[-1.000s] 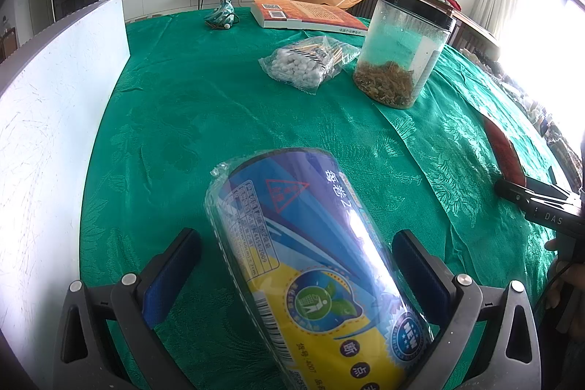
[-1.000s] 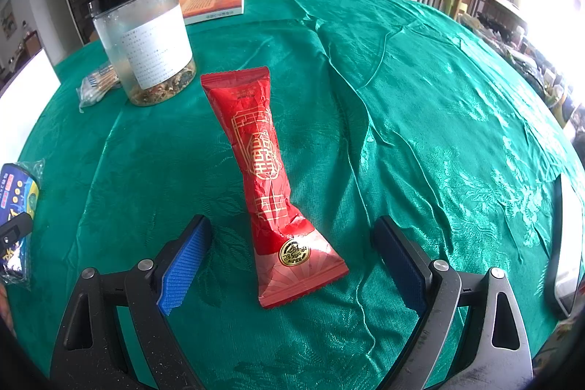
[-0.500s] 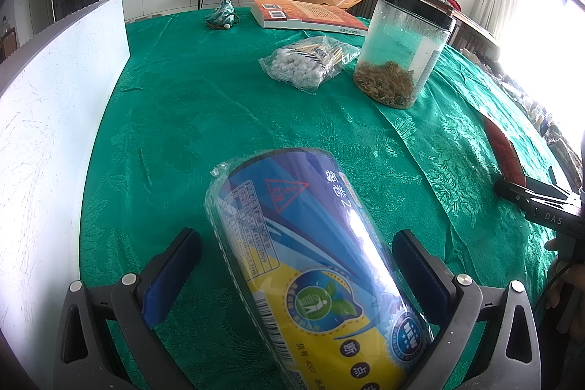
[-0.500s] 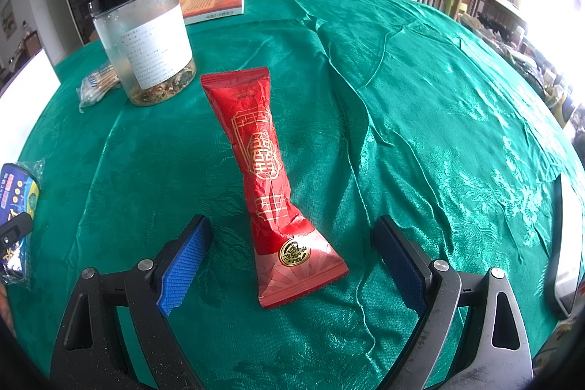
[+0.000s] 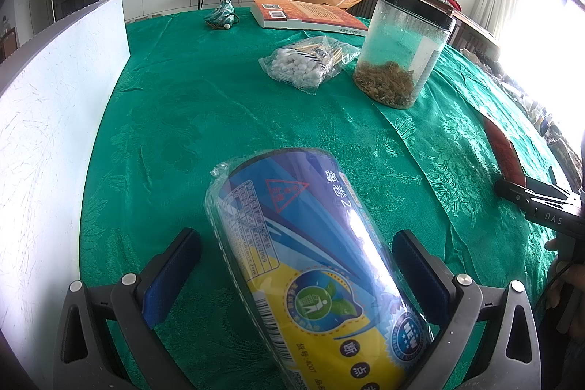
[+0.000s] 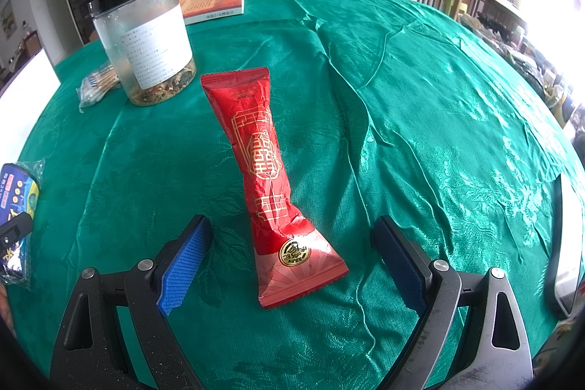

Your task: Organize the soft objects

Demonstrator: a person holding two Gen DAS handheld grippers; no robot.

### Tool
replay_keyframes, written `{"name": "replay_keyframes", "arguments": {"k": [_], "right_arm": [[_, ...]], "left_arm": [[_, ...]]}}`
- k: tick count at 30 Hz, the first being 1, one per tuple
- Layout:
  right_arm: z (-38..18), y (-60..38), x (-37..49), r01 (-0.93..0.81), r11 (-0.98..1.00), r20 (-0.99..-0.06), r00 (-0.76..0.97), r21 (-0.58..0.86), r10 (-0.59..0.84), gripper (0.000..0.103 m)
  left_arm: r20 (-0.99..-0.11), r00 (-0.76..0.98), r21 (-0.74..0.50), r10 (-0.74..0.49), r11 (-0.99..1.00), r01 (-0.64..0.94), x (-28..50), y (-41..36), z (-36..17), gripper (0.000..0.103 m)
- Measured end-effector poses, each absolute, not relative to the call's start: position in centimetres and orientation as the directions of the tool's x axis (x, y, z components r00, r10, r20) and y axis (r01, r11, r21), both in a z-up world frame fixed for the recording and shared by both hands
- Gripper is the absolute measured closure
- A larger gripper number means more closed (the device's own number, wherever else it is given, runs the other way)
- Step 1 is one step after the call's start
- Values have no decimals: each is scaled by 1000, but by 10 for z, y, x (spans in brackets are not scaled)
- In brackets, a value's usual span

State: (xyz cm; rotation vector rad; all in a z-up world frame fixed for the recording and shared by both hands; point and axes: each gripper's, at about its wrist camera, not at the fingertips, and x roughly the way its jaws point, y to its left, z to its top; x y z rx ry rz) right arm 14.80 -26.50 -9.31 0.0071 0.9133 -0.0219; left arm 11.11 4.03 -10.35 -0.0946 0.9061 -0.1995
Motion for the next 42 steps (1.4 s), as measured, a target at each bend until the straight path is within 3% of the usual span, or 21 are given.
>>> {"name": "replay_keyframes", "arguments": {"k": [37, 42], "right_arm": [[-93, -265, 148, 23, 1000, -791, 611, -4, -17, 11], [-94, -267, 145, 13, 1000, -792, 610, 10, 0, 10]], "left_arm": [[-772, 599, -166, -212, 977, 132, 111, 40, -104, 0], [-826, 534, -118, -180, 982, 148, 112, 38, -102, 0]]}}
